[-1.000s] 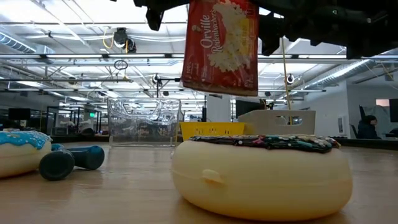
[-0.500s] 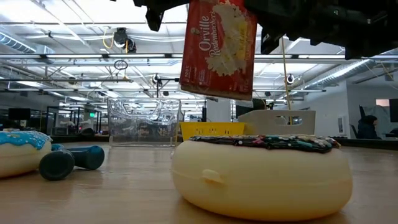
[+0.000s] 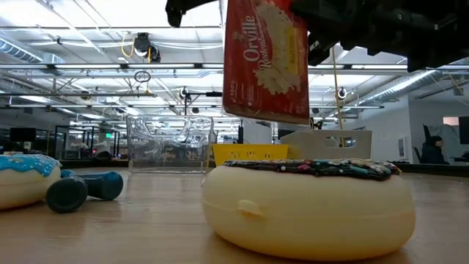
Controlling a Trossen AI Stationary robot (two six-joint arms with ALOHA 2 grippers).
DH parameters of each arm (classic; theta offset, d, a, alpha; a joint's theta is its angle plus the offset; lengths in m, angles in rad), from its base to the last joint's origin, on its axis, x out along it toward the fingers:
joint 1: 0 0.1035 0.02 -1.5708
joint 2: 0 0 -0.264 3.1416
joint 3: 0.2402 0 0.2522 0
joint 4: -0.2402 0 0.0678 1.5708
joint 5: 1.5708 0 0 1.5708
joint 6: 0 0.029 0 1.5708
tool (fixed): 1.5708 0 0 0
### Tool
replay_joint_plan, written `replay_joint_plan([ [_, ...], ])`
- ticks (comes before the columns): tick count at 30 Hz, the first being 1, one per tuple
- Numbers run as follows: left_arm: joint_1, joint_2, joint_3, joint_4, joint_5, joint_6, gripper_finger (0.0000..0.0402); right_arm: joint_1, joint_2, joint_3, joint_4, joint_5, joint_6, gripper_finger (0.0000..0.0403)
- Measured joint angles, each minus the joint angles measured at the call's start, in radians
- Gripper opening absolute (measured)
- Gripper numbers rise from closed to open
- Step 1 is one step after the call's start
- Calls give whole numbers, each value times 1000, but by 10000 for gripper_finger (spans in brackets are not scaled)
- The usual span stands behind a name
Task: Pick & Place Food Item
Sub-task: Put the red popcorn bag into the gray bin
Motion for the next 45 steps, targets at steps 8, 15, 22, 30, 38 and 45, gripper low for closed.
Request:
replay_joint_plan([
  [8,0,-188,1,-280,1,-6,272,0,-13,0,-10,3,0,0],
  [15,-26,-320,-5,-526,1,0,284,0,-89,-39,-20,6,-11,0],
  [22,-68,-433,-154,-497,1,78,278,3,-233,-141,-19,35,-23,0],
  [30,-52,-648,-426,-318,3,74,286,6,-364,-239,-17,62,-24,0],
  [38,-32,-897,-616,-243,42,30,278,6,-460,-292,-14,62,-21,0],
  [45,-32,-1049,-727,-222,71,27,287,4,-529,-329,-12,70,-67,0],
])
